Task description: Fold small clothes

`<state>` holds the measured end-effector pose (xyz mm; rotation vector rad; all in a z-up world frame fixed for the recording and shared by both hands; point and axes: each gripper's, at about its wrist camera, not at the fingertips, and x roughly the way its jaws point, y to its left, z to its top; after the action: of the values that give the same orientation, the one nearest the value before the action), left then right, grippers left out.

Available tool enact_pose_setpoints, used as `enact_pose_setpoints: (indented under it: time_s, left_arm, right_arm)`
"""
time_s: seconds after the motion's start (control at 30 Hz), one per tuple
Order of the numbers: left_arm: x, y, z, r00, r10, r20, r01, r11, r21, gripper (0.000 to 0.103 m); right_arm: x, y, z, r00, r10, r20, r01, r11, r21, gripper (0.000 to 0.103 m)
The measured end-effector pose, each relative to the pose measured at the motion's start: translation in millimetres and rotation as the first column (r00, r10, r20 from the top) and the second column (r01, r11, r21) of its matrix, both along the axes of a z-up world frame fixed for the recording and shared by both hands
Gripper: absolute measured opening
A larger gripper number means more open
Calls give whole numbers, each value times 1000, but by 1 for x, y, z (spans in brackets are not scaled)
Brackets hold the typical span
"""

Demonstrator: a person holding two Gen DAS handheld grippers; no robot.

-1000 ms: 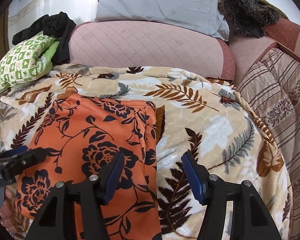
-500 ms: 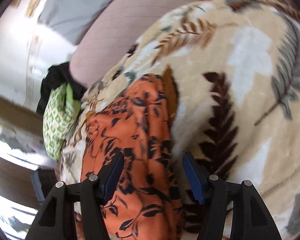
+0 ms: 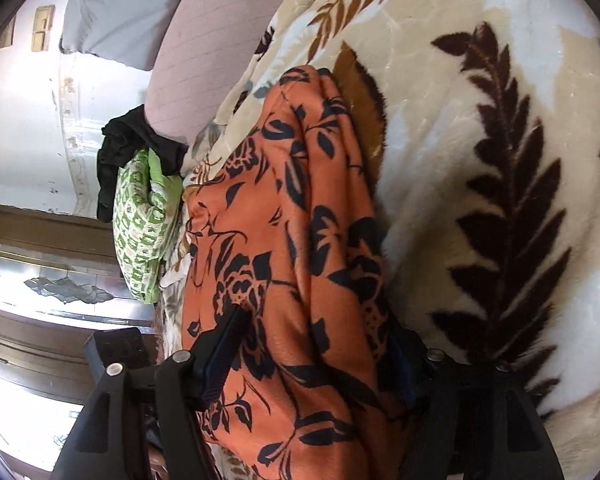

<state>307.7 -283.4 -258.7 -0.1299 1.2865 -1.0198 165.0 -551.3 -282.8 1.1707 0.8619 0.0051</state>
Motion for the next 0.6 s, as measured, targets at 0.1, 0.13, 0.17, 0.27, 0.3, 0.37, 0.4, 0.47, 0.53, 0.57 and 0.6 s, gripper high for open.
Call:
enact_pose_setpoints:
  time_s: [0.1, 0.13, 0.17, 0.27, 0.3, 0.37, 0.4, 0.47, 0.53, 0.57, 0.6]
  left_arm:
    - [-1, 0, 2, 1000, 7, 4, -6, 1000, -11, 103]
    - [0, 2, 2, 1000, 15, -7, -16, 1000, -25, 103]
    - [2, 4, 3, 999, 26, -20, -27, 999, -44, 102]
    - [2, 5, 3, 999, 33, -10, -34, 998, -47, 100]
    - [1, 4, 3, 999, 33, 1, -33, 999, -38, 98]
    - [-1, 4, 5, 999, 39, 19, -38, 999, -33, 97]
    - [-1, 5, 6, 999, 41, 19, -40, 998, -41, 97]
    - [1, 7, 9, 999, 48, 9, -48, 996, -70, 96]
    - [2, 7, 10, 998, 54, 8, -54, 996, -74, 96]
    - [2, 6, 8, 999, 52, 7, -52, 997, -57, 96]
    - [2, 5, 5, 999, 48, 3, -48, 998, -43, 96]
  right_arm:
    - [5, 8, 2, 1000, 20, 24, -20, 1000, -6, 72]
    - [6, 12, 4, 999, 32, 33, -31, 999, -27, 73]
    - [6, 14, 6, 999, 41, 35, -40, 998, -47, 73]
    - [6, 19, 9, 999, 32, 25, -30, 994, -105, 61]
    - [7, 21, 12, 999, 32, 20, -29, 990, -137, 60]
    - [7, 25, 19, 999, 35, 9, -32, 981, -190, 56]
    - [8, 27, 22, 999, 37, 4, -35, 976, -213, 55]
    - [8, 33, 37, 999, 43, 11, -38, 956, -292, 52]
    - [8, 42, 52, 997, 62, 38, -44, 927, -373, 52]
    - [6, 44, 55, 996, 70, 50, -45, 919, -391, 52]
    - [7, 45, 53, 996, 73, 42, -50, 916, -397, 52]
